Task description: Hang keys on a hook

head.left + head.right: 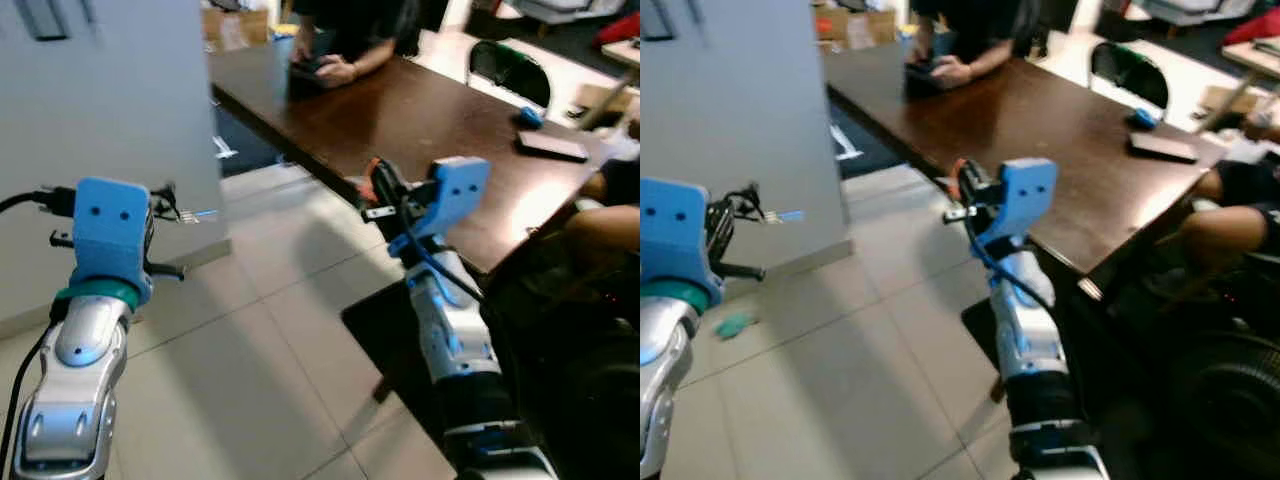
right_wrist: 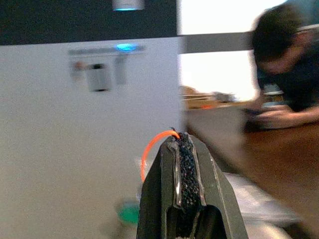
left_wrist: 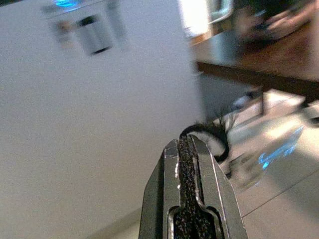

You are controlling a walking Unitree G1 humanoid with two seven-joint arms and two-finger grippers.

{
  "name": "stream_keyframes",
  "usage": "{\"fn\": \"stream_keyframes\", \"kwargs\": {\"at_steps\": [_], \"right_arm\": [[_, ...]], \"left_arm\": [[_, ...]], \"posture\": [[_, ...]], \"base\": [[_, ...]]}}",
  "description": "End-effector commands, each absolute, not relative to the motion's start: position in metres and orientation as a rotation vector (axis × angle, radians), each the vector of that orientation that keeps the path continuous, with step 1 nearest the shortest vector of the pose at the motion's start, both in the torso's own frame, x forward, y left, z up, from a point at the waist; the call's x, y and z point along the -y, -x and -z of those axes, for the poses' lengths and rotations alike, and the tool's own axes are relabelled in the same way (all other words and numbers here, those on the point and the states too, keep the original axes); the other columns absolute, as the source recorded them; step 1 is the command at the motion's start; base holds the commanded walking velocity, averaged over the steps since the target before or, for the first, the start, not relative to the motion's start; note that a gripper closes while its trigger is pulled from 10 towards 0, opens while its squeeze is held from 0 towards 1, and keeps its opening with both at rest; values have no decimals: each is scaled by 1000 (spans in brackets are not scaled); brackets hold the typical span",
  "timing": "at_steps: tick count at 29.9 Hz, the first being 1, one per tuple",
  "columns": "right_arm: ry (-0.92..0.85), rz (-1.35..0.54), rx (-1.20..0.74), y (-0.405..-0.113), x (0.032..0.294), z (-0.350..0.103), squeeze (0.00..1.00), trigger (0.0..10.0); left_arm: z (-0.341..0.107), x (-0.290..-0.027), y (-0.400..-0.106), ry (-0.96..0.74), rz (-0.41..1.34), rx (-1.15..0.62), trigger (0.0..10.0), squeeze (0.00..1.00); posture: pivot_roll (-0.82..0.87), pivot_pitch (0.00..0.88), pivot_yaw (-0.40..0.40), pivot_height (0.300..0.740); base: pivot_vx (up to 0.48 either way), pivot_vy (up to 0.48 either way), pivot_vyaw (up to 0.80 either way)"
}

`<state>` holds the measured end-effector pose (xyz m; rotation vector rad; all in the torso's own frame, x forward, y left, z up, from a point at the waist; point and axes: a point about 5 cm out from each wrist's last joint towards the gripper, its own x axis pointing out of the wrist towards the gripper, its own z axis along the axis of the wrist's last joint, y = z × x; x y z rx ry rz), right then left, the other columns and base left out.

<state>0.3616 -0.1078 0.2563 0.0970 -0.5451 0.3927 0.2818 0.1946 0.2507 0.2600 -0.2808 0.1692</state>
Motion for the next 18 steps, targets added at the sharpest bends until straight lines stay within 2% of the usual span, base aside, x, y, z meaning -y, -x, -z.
{"fn": "stream_keyframes", "kwargs": {"at_steps": [1, 10, 15, 18], "right_arm": [[-99, -382, 538, -362, 111, -255, 0, 10000], [-108, -381, 533, -363, 111, -255, 0, 10000], [-124, -385, 533, -363, 111, -254, 0, 10000], [-129, -386, 535, -363, 111, -254, 0, 10000]], "left_arm": [[-248, -195, -281, -266, -167, 272, 10000, 0], [-249, -194, -281, -266, -167, 274, 10000, 0], [-250, -194, -281, -271, -165, 284, 10000, 0], [-251, -194, -280, -276, -162, 293, 10000, 0]], "posture": [[207, 109, 18, 740], [207, 111, 19, 740], [207, 113, 20, 740], [208, 115, 20, 740]], "base": [[0, 0, 800], [0, 0, 704], [0, 0, 0], [395, 0, 0]]}}
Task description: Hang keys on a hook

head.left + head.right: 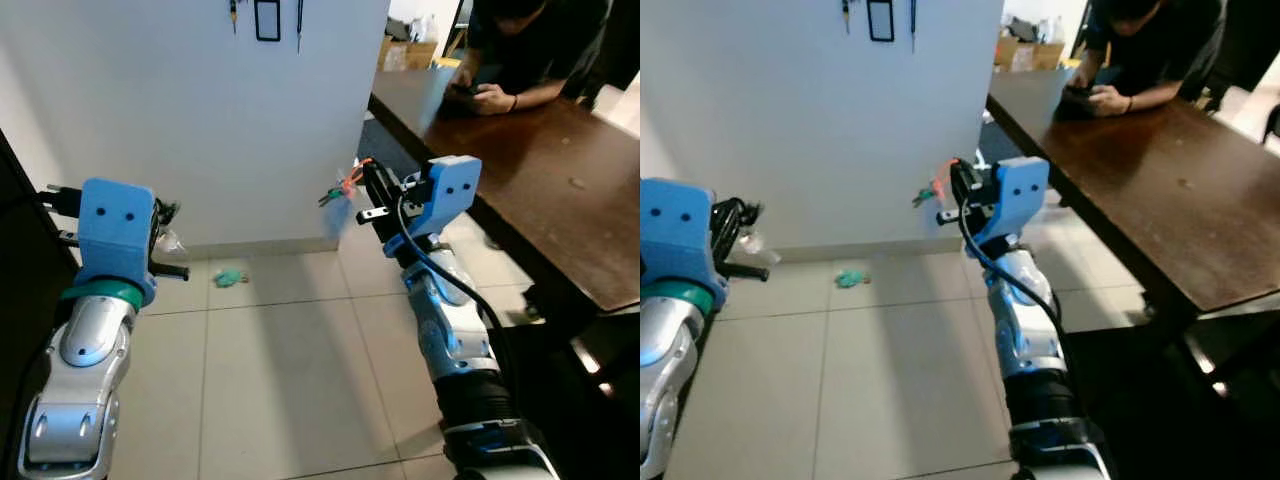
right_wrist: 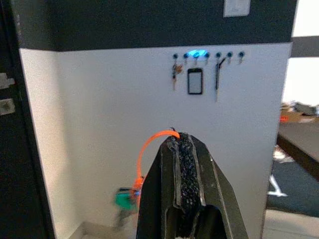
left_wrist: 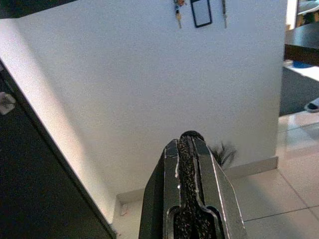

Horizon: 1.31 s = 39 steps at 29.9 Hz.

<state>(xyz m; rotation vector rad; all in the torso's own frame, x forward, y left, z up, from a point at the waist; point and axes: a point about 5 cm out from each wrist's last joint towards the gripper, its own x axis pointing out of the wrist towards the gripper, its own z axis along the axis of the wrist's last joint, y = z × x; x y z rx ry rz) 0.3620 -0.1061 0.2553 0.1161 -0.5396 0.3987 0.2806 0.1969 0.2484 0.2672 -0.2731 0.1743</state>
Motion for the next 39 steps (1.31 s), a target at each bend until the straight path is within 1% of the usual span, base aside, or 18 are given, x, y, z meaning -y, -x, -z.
{"fn": "stream_keyframes", "kwargs": {"at_steps": [1, 39], "right_arm": [[-129, -386, 535, -363, 111, -254, 0, 10000], [-125, -388, 535, -362, 112, -253, 0, 10000]], "left_arm": [[-251, -194, -280, -276, -162, 293, 10000, 0], [-252, -196, -279, -281, -181, 307, 10000, 0]], "posture": [[208, 115, 20, 740], [208, 125, 24, 740]], "base": [[480, 0, 0], [480, 0, 0]]}}
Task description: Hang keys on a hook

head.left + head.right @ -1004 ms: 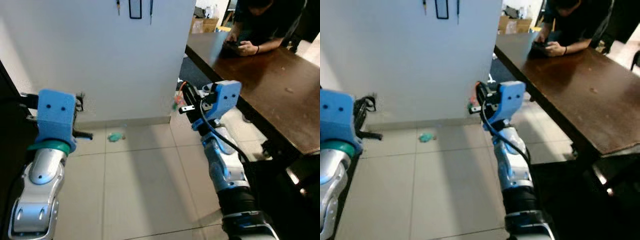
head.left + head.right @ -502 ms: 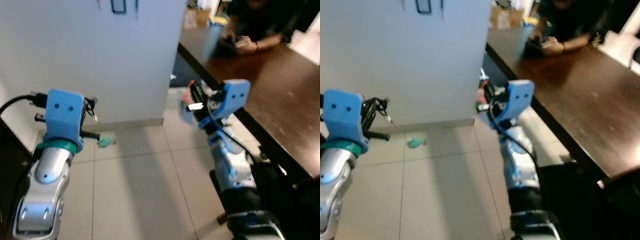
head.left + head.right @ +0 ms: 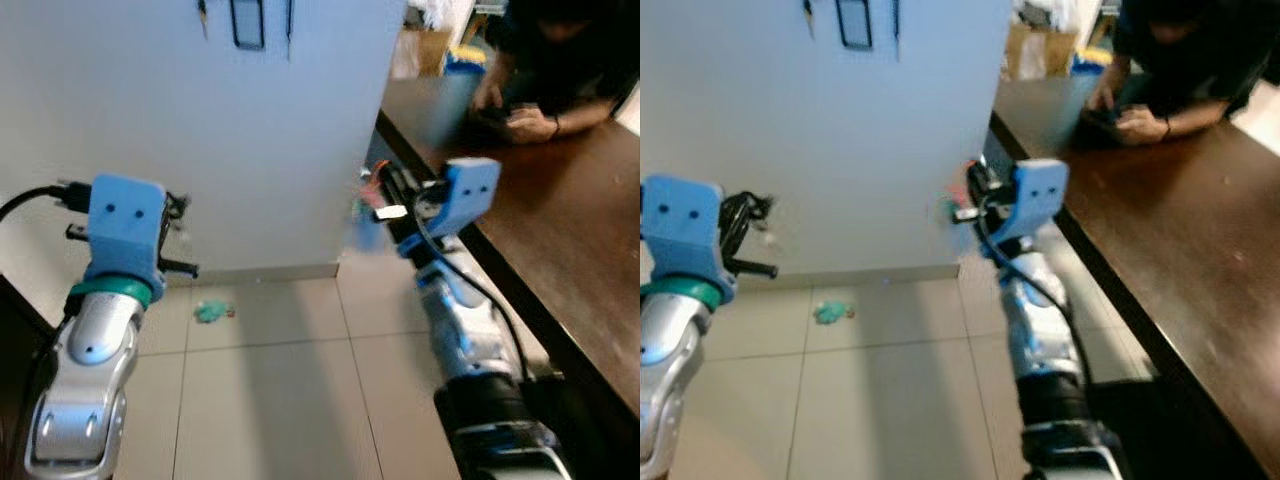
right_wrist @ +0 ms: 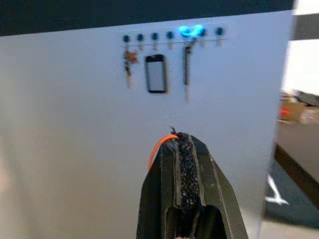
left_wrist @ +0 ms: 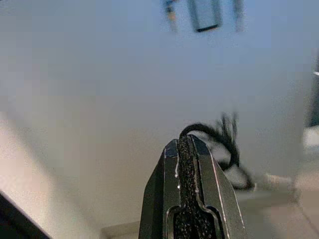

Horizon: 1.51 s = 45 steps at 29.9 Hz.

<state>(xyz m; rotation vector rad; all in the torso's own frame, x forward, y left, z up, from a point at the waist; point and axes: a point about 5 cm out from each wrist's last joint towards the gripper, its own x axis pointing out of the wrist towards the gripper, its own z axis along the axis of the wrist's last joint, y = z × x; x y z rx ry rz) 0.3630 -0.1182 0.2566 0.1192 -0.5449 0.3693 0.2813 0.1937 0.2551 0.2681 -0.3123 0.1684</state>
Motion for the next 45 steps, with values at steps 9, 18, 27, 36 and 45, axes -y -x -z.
{"fn": "stream_keyframes", "kwargs": {"at_steps": [9, 18, 27, 36, 45], "right_arm": [[-106, -403, 540, -361, 110, -254, 0, 10000], [-111, -408, 540, -361, 109, -255, 0, 10000], [-99, -316, 555, -363, 126, -258, 0, 10000], [3, -139, 587, -360, 168, -264, 0, 10000], [51, -157, 637, -359, 164, -274, 0, 10000]], "left_arm": [[-254, -198, -278, -270, -202, 317, 10000, 0], [-256, -197, -278, -263, -200, 327, 10000, 0], [-255, -193, -279, -266, -161, 327, 10000, 0], [-258, -178, -283, -281, -72, 354, 10000, 0], [-261, -161, -286, -302, 24, 387, 10000, 0]], "posture": [[210, 127, 21, 740], [209, 129, 19, 740], [201, 129, 17, 740], [168, 114, 27, 740], [170, 103, 19, 740]], "base": [[480, 0, 554], [453, 0, 461], [397, 0, 0], [347, 0, 0], [297, 0, -88]]}}
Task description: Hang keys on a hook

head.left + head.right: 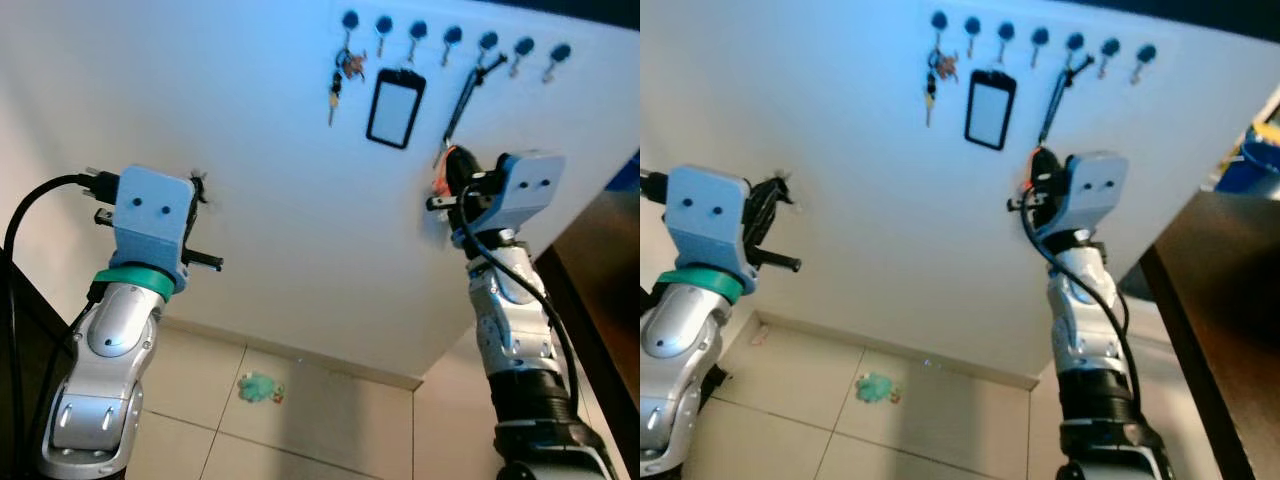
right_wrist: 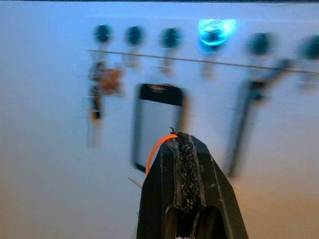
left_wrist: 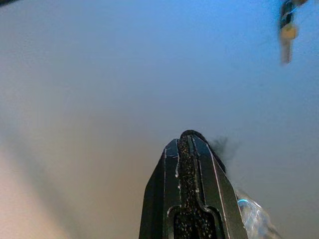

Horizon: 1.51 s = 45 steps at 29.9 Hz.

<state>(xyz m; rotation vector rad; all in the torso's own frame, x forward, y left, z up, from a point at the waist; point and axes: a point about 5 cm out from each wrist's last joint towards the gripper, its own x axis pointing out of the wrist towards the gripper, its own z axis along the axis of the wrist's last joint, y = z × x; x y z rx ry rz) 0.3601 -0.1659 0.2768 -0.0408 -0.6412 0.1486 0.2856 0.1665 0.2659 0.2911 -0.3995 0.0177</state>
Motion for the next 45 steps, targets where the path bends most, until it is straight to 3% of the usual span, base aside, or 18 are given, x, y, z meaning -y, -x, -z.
{"fn": "stream_keyframes", "kwargs": {"at_steps": [1, 16, 31, 45], "right_arm": [[51, -157, 637, -359, 164, -274, 0, 10000], [46, -171, 628, -361, 160, -271, 0, 10000], [35, -237, 646, -363, 145, -277, 0, 10000], [30, -259, 639, -363, 142, -275, 0, 10000]], "left_arm": [[-261, -161, -286, -302, 24, 387, 10000, 0], [-261, -152, -283, -303, 85, 411, 10000, 0], [-265, -156, -284, -310, 35, 431, 10000, 0], [-264, -159, -283, -315, 8, 434, 10000, 0]], "posture": [[170, 103, 19, 740], [171, 96, 19, 740], [180, 103, 21, 740], [181, 114, 18, 740]], "base": [[0, 0, -788], [0, 0, -746], [0, 0, 0], [373, 0, 0]]}}
